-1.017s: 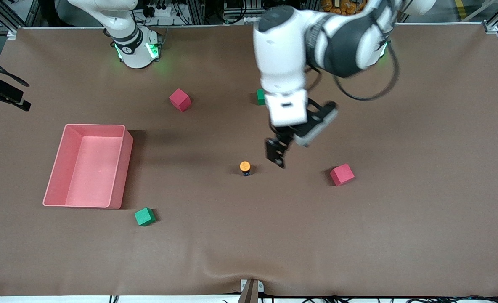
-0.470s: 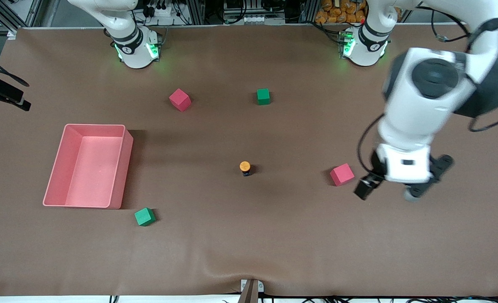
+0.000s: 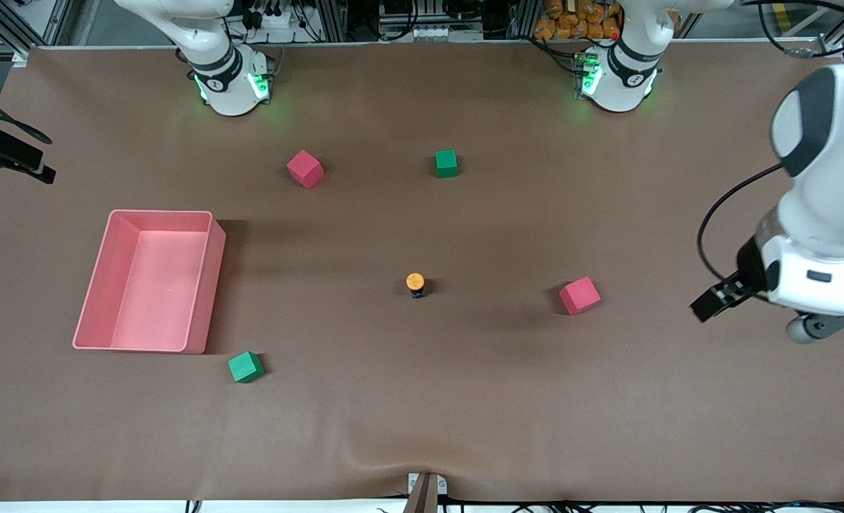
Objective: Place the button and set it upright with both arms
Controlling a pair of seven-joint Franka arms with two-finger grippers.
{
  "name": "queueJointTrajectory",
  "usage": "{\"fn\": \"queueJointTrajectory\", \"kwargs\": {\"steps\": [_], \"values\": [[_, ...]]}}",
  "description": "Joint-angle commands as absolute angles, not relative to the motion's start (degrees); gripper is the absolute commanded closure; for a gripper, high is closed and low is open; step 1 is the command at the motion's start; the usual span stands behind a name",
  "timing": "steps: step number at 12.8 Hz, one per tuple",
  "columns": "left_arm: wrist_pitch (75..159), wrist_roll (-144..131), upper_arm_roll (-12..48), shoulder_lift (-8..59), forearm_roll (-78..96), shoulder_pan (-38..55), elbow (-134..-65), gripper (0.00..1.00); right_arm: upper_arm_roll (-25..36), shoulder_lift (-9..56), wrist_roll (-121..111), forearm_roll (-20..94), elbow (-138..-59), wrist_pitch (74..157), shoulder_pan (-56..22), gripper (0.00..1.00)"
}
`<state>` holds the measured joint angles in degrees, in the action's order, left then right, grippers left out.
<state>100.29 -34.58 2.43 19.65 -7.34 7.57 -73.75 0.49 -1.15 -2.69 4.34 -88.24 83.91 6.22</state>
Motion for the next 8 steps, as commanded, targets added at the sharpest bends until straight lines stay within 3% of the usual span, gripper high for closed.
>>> {"fn": "queueJointTrajectory", "kwargs": {"steps": [1,8], "values": [[96.61,-26.83,3.16,15.66,-4.58,5.37,-76.11,0.00,0.09,-1.58,-3.08,2.56,-87.80,82.88,5.37,0.00],[95.63,-9.41,2.02,-0.34,1.93,0.53,-91.83,0.00,0.09,-1.67,-3.08,0.70,-87.71,81.65,4.22,0.00]]}}
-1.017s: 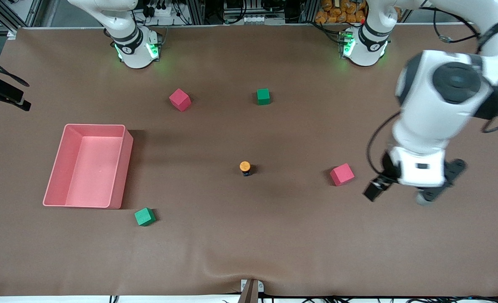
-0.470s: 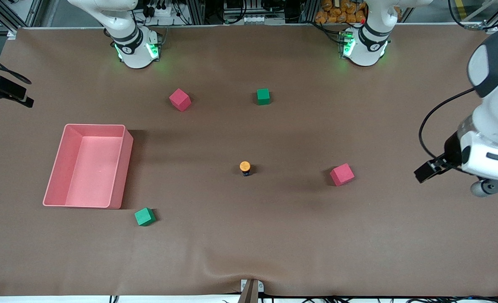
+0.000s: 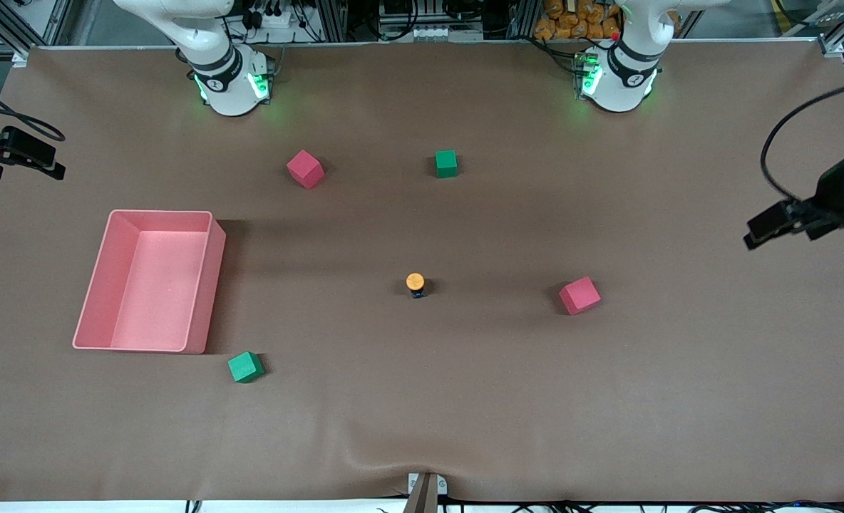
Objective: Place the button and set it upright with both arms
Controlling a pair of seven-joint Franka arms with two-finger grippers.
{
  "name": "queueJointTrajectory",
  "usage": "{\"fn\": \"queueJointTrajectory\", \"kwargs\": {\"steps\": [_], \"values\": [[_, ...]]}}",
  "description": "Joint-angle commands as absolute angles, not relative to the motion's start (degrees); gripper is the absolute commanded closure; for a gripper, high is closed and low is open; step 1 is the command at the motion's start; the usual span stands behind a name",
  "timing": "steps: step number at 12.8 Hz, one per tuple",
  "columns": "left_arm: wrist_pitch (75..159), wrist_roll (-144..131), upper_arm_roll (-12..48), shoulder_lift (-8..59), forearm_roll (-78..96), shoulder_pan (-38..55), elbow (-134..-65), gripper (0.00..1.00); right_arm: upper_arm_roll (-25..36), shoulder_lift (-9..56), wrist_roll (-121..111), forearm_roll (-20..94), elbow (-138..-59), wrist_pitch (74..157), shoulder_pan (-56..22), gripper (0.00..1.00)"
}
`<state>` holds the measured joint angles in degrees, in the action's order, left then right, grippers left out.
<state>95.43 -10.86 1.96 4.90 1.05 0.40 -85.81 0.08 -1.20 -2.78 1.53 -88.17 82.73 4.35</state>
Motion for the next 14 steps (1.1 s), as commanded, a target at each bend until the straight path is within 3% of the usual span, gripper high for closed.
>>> {"fn": "queueJointTrajectory", "kwargs": {"steps": [1,9,14], "values": [[95.19,-8.88,1.76,-1.83,1.93,0.79,-93.50,0.00,0.09,-1.67,-3.08,0.70,-87.71,81.65,4.22,0.00],[95.54,-4.75,1.76,-8.52,1.32,1.93,-100.63,0.00,0.18,-1.58,-3.08,0.97,-87.71,81.83,4.22,0.00],[95.19,-5.10,1.14,-7.74,0.44,3.43,-97.83,0.00,0.18,-1.58,-3.08,1.05,-87.63,82.00,4.22,0.00]]}}
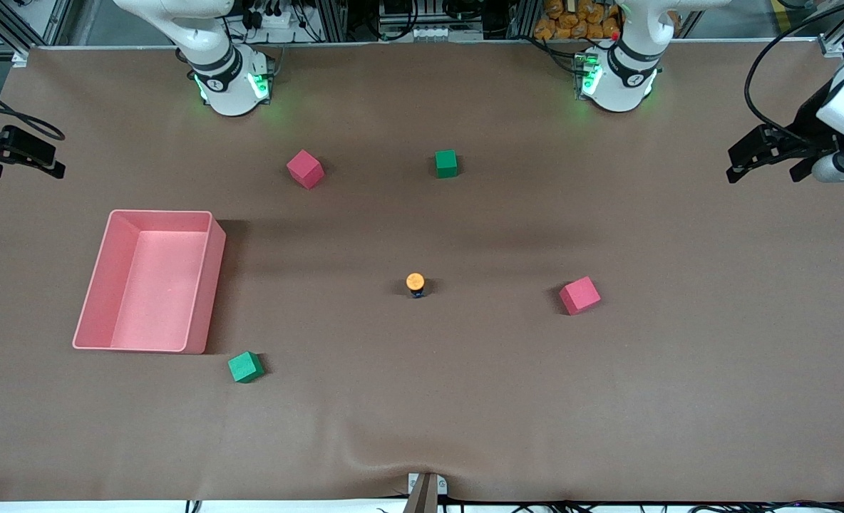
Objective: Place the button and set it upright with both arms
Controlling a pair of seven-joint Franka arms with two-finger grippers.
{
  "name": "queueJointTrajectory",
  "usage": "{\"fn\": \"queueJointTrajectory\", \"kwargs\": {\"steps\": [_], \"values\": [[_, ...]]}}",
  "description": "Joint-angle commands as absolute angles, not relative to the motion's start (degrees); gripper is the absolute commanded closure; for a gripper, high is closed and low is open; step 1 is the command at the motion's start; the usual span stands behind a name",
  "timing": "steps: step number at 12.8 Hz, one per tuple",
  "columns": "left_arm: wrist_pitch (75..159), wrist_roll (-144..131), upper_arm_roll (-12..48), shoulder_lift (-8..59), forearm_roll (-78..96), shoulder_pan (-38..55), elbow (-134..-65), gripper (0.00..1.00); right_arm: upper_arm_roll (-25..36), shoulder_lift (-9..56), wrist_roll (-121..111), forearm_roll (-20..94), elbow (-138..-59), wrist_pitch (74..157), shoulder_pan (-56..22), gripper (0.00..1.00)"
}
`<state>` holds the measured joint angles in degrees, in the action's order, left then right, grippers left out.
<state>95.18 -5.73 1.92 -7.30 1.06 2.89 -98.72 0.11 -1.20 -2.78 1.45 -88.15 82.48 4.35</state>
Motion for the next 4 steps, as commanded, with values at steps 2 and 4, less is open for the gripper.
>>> {"fn": "queueJointTrajectory", "kwargs": {"steps": [2,4], "values": [[94.31,-5.27,1.23,-7.82,0.44,3.08,-97.56,0.00,0.18,-1.58,-3.08,1.14,-87.63,82.09,4.22,0.00],[92.99,-5.10,1.32,-8.00,0.61,2.90,-97.03,0.00,0.18,-1.58,-3.08,1.14,-87.63,82.09,4.22,0.00]]}}
